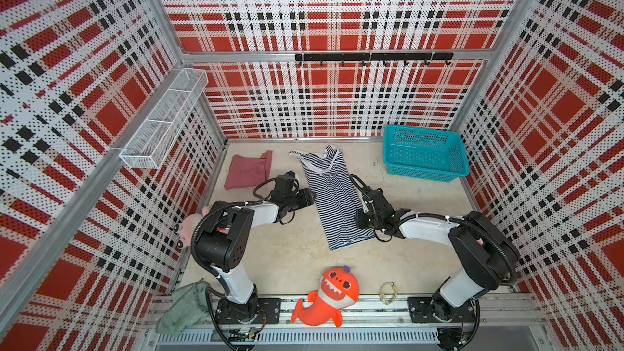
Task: Fold and stack tank tops
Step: Rotate the tank top at the center of the table.
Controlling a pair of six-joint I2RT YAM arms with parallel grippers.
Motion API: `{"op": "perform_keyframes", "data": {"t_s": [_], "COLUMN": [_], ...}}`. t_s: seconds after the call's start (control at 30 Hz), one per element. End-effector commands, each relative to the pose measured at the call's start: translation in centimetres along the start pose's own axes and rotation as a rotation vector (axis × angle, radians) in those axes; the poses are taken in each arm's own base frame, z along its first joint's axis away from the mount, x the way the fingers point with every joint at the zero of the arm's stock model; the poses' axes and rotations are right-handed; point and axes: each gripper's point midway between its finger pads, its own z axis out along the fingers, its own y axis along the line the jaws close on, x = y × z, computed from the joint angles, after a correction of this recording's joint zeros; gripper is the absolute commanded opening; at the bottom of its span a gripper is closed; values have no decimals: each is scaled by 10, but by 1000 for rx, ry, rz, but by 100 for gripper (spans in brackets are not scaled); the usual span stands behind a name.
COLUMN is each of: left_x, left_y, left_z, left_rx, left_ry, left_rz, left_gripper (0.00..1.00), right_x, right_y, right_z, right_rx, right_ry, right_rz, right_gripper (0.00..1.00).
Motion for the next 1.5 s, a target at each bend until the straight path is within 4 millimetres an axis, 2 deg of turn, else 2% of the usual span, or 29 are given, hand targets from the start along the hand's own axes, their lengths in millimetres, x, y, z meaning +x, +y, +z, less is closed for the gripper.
{"op": "perform_keyframes", "data": {"t_s": [0.0,0.07,0.13,0.17,0.23,0.3,0.4,0.47,0.53,0.6,0.8,1.0,1.13,1.27,1.33,1.4,1.47], "left_x": [-24,-26,-28,-30,-35,-41,-45,-44,-36,-20,34,80,99,117,122,128,132], "left_y": [-12,-10,-6,-4,-3,-5,-15,-29,-45,-50,-30,-26,-18,-6,-2,-1,-2], "left_z": [-14,-15,-13,-11,-9,-6,0,4,6,2,-38,-61,-65,-71,-76,-81,-86], "left_rx": [51,47,34,26,14,13,15,21,28,15,-14,-35,-42,-67,-82,-85,-71], "left_ry": [-101,-107,-103,-99,-98,-99,-88,-81,-61,-28,33,106,146,194,214,229,235], "left_rz": [-15,-18,-16,-12,-3,5,28,53,82,97,49,40,12,-4,-2,-7,-27], "left_gripper": [64,63,63,63,63,63,63,63,63,63,62,62,61,60,60,60,60], "right_x": [20,39,51,51,44,26,1,-8,-7,-1,37,47,65,99,110,113,103], "right_y": [12,29,61,75,87,84,63,42,26,22,18,22,38,52,54,47,37], "right_z": [9,13,13,8,-4,-22,-41,-45,-45,-47,-47,-42,-40,-40,-45,-54,-65], "right_rx": [-26,-67,-159,-196,-217,-188,-99,-38,-17,-30,-54,-68,-100,-138,-138,-101,-60], "right_ry": [31,64,91,90,71,3,-77,-105,-99,-85,57,121,180,281,313,324,279], "right_rz": [16,23,18,7,-5,-11,-7,34,96,117,144,130,95,37,-1,-22,-26], "right_gripper": [13,13,15,15,16,19,21,21,20,19,23,17,14,14,15,15,16]}}
